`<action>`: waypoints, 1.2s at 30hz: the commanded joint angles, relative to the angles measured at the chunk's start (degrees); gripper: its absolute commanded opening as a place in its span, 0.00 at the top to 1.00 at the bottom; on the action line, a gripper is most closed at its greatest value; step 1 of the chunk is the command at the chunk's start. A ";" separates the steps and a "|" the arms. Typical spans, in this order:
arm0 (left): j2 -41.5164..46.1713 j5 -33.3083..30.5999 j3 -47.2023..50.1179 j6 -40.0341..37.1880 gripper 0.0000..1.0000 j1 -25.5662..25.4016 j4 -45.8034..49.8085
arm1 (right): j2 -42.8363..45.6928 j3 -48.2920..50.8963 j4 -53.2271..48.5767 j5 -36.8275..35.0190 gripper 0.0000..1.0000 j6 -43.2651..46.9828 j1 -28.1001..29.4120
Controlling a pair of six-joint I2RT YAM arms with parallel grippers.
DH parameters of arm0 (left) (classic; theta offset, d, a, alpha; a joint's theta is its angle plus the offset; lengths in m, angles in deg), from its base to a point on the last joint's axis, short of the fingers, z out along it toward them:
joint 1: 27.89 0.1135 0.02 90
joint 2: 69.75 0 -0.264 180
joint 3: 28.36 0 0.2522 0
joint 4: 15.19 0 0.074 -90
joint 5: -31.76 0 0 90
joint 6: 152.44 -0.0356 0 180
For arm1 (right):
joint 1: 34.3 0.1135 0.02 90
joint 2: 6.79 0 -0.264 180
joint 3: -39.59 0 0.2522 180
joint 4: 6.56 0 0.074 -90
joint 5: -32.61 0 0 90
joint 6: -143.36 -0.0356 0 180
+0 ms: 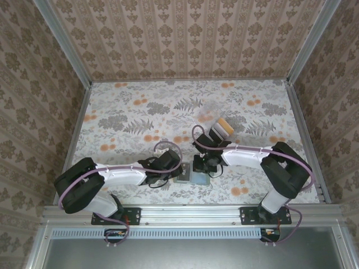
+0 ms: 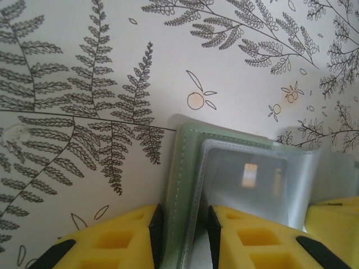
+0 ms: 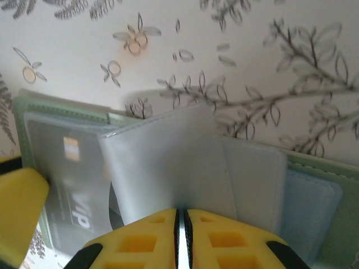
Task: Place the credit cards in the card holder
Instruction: Move the card holder to the center of the table.
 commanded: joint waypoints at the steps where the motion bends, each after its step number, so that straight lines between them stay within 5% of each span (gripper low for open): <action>1: 1.04 -2.29 0.59 4.44 0.70 -0.81 3.41 | -2.91 -1.27 -3.43 -1.69 0.84 4.84 -1.98; 8: 3.31 -5.55 0.01 4.73 0.66 -1.09 5.62 | 0.24 -2.36 -6.06 -0.04 0.81 8.00 -3.63; 22: 7.05 -7.77 -2.98 -1.42 0.65 -0.56 10.01 | 7.79 -1.18 -19.90 -11.15 0.76 8.54 -5.54; 36: 5.18 -5.80 -4.81 -4.32 0.65 -0.05 8.49 | 4.97 4.60 -15.33 -9.68 0.81 7.53 -9.87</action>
